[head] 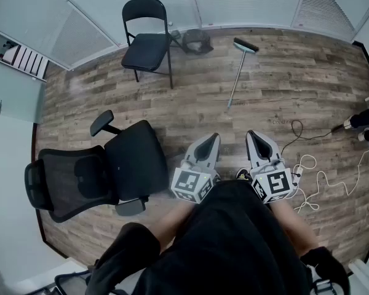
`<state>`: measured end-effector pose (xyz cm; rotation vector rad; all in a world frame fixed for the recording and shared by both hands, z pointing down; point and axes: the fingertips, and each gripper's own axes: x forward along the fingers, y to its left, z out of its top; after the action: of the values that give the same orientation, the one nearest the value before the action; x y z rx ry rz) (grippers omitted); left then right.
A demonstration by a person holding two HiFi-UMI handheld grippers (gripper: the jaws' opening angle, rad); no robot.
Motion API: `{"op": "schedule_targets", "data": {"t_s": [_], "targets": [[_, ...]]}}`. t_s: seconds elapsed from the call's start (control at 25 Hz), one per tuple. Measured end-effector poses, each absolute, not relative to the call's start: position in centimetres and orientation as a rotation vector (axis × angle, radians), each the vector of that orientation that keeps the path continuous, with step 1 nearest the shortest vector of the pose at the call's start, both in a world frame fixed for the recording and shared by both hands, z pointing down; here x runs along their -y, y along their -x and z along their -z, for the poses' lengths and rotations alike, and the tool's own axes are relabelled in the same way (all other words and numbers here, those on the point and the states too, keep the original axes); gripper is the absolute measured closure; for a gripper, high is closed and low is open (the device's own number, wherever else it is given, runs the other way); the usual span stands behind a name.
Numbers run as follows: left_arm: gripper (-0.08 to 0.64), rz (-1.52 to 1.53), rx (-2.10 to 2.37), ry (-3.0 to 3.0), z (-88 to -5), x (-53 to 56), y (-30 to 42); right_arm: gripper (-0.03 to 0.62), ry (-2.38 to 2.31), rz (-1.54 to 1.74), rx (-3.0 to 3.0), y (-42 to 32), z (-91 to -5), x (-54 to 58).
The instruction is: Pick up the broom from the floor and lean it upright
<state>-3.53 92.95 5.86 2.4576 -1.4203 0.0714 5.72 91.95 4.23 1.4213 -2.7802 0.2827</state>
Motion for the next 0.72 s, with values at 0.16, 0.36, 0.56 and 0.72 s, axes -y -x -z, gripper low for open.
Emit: {"op": "schedule_targets", "data": {"t_s": [0.16, 0.36, 0.56, 0.72], "targets": [[0.546, -0.071, 1.426, -2.444, -5.9, -93.4, 3.8, 0.578, -1.406, -0.3, 2.775, -5.7, -4.5, -92.6], [0.546, -0.095, 1.419, -2.444, -6.5, -93.9, 4.8, 0.578, -1.408, -0.346, 2.758, -5.1, -5.7, -94.0], [0.545, -0.095, 1.398, -2.435, -7.0, -94.3, 6.2, 0.578, -1.432, -0.482, 2.806, -4.8, -6.2, -94.9], [0.546, -0.08, 1.377, -2.423, -7.5, -94.7, 7.5, 0.578, -1.43, -0.524, 2.804, -3.7, -6.6, -95.1]]}}
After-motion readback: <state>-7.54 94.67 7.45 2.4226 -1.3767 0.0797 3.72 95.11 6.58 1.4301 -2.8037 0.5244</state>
